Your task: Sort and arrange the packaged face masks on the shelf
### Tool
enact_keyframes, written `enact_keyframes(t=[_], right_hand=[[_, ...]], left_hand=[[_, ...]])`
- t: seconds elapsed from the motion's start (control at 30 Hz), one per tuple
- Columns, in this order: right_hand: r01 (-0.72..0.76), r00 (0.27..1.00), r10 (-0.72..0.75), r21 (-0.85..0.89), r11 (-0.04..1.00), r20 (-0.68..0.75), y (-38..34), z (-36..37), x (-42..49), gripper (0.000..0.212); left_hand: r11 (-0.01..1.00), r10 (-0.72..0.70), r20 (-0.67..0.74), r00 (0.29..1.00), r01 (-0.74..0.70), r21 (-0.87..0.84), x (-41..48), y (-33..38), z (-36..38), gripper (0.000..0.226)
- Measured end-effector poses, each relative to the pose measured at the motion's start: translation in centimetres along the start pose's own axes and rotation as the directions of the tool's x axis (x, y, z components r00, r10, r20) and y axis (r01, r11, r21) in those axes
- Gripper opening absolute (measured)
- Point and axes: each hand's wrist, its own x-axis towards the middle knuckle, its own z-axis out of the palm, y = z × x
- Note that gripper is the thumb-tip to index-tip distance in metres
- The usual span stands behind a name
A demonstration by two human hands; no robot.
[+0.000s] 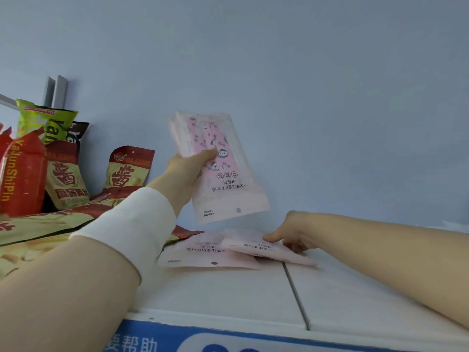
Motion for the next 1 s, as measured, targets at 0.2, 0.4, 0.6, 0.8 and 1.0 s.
enact_keyframes(t=[0.2,0.4,0.6,0.8,1.0], right_hand=[[-0.01,0.985,0.025,-0.089,0.996,0.17,-0.6,0.5,-1.1,0.095],[0.002,0.986,0.013,-0.086,0.996,0.165,-0.6,-0.3,-0.6,0.089],[0.003,1.0,-0.003,0.122,0.993,-0.001,-0.1,-2.4,-0.3,0.066],[0.141,0.946,0.049,0.545,0.826,-0.32,2.2,-8.7,-0.2,0.053],[0.501,0.864,-0.259,0.686,0.527,-0.432,2.0,-10.8,-2.7,0.087]], left_hand=[[1.0,0.019,-0.05,0.999,-0.019,-0.011,-0.7,0.2,0.2,0.027],[0.999,0.02,-0.043,0.999,-0.019,0.026,-1.1,0.1,0.4,0.03],[0.999,0.033,-0.09,0.995,-0.032,0.002,-0.3,-0.2,-0.1,0.037],[0.995,0.097,-0.227,0.969,-0.102,-0.009,-0.3,-0.5,0.0,0.032],[0.995,0.085,-0.06,0.995,-0.081,0.053,-0.9,-0.9,1.3,0.032]])
